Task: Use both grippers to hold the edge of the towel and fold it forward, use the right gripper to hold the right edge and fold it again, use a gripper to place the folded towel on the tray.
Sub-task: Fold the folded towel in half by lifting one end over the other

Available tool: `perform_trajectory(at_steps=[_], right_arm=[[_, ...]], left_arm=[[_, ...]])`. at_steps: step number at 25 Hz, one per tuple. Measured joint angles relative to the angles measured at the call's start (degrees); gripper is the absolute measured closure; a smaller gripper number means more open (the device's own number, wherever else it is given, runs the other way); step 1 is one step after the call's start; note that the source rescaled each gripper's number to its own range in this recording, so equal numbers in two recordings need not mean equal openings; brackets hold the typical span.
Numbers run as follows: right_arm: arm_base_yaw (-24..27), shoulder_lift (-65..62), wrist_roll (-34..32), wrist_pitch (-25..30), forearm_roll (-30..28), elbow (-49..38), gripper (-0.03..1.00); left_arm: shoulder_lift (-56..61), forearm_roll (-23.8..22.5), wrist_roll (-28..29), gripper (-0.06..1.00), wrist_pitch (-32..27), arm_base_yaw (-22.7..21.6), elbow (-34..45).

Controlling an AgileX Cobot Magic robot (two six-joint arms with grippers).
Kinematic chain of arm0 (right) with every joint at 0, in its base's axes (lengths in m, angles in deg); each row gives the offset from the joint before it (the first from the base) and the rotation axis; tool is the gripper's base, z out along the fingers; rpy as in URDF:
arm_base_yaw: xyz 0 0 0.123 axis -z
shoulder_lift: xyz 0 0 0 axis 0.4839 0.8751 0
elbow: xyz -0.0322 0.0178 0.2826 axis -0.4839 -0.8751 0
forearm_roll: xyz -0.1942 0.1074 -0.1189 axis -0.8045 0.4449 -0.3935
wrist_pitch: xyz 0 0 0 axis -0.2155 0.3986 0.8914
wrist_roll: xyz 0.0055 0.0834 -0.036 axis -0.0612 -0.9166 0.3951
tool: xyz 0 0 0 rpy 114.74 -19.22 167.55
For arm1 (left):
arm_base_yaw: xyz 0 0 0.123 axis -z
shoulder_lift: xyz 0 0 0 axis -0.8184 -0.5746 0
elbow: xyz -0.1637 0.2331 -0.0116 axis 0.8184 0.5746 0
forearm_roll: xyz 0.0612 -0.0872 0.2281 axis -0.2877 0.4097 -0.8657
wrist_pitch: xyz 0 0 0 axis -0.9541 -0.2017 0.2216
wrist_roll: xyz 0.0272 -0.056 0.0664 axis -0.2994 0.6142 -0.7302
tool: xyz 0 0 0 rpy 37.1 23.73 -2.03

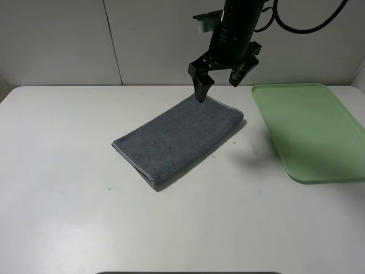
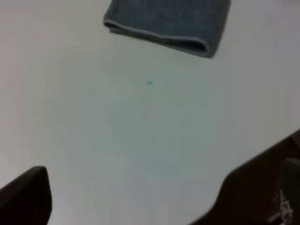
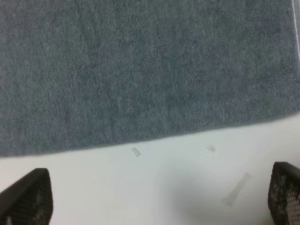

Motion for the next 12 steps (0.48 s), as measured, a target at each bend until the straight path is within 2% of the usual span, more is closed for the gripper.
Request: perform_trajectory(at_steps=[4, 12], right_arm=[[0.0, 0.0, 0.0, 0.0, 0.6, -0.1, -0.03], [0.0, 0.0, 0.0, 0.0, 0.8, -0.2, -0.03]], left_arm=[[0.0, 0.4, -0.5, 0.00, 1.9, 0.0, 0.9], [0.0, 0.3, -0.5, 0.00, 2.1, -0.2, 0.9]])
